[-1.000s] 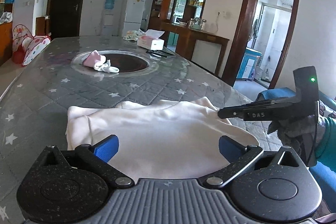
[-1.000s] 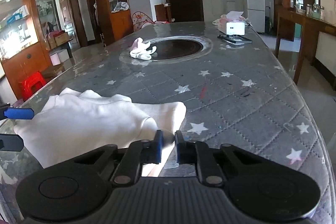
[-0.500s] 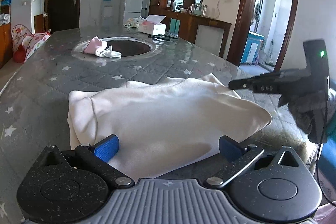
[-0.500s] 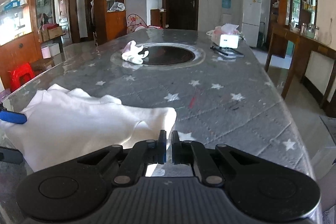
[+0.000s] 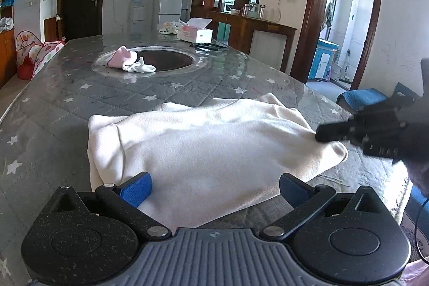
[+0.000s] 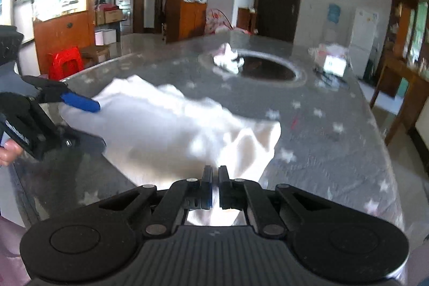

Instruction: Fold clothes

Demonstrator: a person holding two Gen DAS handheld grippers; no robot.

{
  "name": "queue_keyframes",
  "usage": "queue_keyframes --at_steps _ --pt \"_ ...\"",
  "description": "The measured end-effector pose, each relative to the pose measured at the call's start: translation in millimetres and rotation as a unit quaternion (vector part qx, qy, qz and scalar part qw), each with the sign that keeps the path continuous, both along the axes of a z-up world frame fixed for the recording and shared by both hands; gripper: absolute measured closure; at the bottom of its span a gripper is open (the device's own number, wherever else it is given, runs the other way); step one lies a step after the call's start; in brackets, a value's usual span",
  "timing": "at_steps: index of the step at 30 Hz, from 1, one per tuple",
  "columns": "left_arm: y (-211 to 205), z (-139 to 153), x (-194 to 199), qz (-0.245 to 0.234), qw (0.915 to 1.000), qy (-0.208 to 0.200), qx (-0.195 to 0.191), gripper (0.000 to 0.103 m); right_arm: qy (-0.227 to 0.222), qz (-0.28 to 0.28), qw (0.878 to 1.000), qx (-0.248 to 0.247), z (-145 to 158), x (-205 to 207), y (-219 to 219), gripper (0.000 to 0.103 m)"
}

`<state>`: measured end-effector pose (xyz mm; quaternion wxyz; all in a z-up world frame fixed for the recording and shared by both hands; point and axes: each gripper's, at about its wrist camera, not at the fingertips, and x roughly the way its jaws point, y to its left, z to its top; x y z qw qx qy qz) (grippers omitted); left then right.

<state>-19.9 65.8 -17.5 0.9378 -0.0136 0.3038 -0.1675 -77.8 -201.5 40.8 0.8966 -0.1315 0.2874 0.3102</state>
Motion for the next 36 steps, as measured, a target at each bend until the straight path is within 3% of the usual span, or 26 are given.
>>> queue_keyframes --at_steps 9,15,18,28,30,33,36 --pt "6.4 8.5 -4.0 0.009 0.9998 0.005 -0.018 0.0 -0.007 0.001 1.0 0.03 13.4 -2.5 -3.3 0.099" --pt "21.5 14.8 -10.6 0.04 0.9986 0.008 -0.035 0.0 0.002 0.016 1.0 0.007 3.8 -1.4 10.1 0.097" --pt "32.0 18.7 -13.2 0.059 0.9972 0.011 -0.044 0.0 -0.013 0.03 0.999 0.007 13.9 -4.7 15.0 0.093" --pt "78.8 14.2 -20.9 0.158 0.9835 0.031 -0.081 0.0 -0.025 0.152 0.988 -0.017 23.6 -15.9 78.5 0.076" --pt "85.6 13.5 -23.2 0.172 0.9819 0.032 -0.073 0.0 -0.027 0.174 0.984 -0.021 23.9 -20.1 93.1 0.069" --pt "94.3 13.9 -26.4 0.189 0.9798 0.031 -0.058 0.0 -0.033 0.205 0.978 -0.033 22.1 -26.7 115.7 0.068" --pt "107.0 16.9 -28.8 0.203 0.9762 0.032 -0.069 0.0 -0.034 0.231 0.971 -0.05 17.9 -31.7 134.2 0.066"
